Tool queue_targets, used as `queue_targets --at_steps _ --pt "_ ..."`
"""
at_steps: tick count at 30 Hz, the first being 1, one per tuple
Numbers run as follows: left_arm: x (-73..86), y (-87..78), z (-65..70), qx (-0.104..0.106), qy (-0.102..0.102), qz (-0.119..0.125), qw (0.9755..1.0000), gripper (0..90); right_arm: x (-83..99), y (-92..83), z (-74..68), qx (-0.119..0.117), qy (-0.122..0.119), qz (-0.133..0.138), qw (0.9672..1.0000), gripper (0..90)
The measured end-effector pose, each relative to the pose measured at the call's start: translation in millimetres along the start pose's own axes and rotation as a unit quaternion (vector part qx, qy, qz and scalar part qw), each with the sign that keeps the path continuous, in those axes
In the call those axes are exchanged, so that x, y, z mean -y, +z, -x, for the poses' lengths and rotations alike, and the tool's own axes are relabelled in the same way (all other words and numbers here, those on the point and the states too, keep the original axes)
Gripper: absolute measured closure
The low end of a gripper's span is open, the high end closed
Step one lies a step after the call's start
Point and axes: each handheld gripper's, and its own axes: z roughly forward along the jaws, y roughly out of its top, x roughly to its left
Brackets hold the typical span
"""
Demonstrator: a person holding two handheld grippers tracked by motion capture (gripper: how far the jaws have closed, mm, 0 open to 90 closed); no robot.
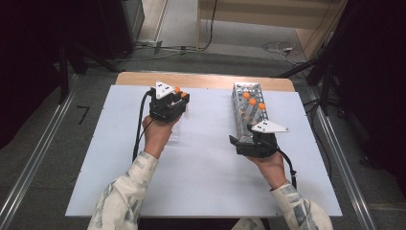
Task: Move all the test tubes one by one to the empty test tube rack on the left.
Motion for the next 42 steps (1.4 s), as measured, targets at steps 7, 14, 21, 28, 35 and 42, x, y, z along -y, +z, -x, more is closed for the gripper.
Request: queue_targets --at_steps 7,14,21,28,35,42 --pt "-7.8 5.5 -10.3 -0.017 -0.002 0.002 0.9999 70.3 -0.1 -1.1 0.7 -0.001 0.004 0.001 1.0000 18.7" --pt "-10.9 14.2 -17.3 -0.026 -0.009 0.000 0.9996 70.3 0.1 -1.0 1.4 -0.002 0.005 0.000 1.0000 18.8" --pt "-19.3 20.8 -23.2 -0.043 -0.008 0.002 0.9990 70.3 0.1 -0.9 1.7 -0.004 0.007 0.000 1.0000 18.8" --pt "-23.9 26.2 -28.8 -0.062 -0.005 0.002 0.9981 70.3 -0.2 -2.4 2.7 -0.004 0.008 0.003 1.0000 19.1" --pt "-19.9 33.0 -32.6 -0.075 -0.005 -0.006 0.9972 70.2 -0.2 -3.4 2.6 -0.005 0.009 0.003 0.9999 19.2" --pt "-11.0 39.0 -33.6 -0.079 -0.005 -0.014 0.9967 70.1 0.0 -3.6 3.1 -0.005 0.010 0.004 0.9999 19.2"
